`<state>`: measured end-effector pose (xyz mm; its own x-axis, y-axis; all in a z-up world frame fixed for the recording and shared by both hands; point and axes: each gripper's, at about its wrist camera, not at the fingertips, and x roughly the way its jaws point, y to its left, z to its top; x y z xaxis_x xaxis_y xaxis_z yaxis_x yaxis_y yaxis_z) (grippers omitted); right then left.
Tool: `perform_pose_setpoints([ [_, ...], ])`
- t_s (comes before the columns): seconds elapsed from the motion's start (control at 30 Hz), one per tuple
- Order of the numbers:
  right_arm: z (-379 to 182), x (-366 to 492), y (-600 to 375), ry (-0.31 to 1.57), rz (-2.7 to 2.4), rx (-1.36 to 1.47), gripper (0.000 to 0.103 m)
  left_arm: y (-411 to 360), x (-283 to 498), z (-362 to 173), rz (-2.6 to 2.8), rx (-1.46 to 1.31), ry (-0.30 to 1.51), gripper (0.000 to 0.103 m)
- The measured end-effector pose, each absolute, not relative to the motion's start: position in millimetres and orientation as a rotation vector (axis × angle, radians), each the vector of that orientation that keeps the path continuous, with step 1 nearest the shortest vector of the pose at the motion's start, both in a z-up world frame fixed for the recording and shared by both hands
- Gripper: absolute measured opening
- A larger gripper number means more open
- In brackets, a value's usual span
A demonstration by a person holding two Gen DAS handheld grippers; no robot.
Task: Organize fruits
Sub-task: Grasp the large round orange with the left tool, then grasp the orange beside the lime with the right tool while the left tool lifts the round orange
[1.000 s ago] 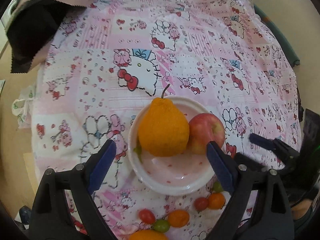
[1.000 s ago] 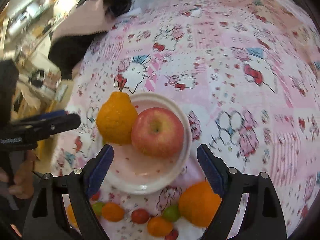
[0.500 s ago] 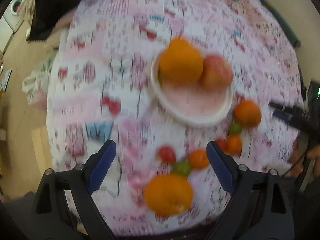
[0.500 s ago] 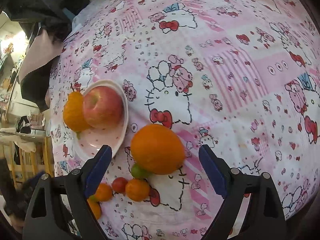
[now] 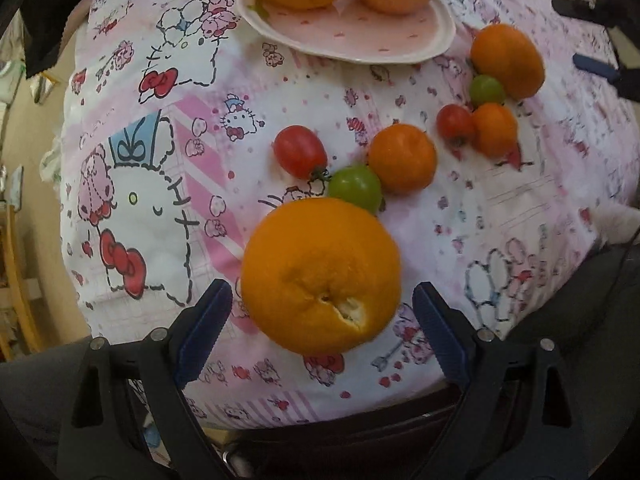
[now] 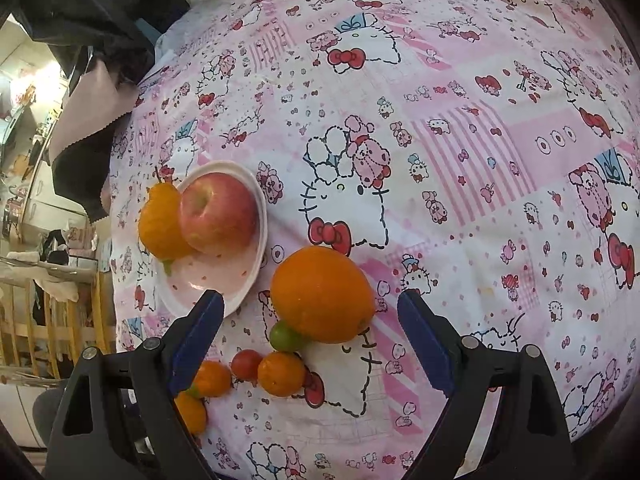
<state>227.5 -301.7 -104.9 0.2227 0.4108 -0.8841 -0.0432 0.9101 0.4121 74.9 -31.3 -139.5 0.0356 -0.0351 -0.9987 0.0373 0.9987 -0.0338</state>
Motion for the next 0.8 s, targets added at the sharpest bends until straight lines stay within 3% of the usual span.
perform_pose_setpoints([
  [0.23, -135.9, 233.7, -286.9, 1.420, 0.314, 0.286, 0.091, -43.6, 66.8, -139.1, -0.095, 0.066, 1.481, 0.076],
  [0.5, -157.4, 236.0, -314.4, 1.493, 0.254, 0.484, 0.091, -40.2, 60.2, -121.4, -0.118, -0.048, 1.455, 0.074],
  [0.8, -156.3, 231.2, -312.9, 1.521, 0.306, 0.251, 0.082, -24.3, 53.7, -93.7, -0.187, -0.112, 1.409, 0.074],
])
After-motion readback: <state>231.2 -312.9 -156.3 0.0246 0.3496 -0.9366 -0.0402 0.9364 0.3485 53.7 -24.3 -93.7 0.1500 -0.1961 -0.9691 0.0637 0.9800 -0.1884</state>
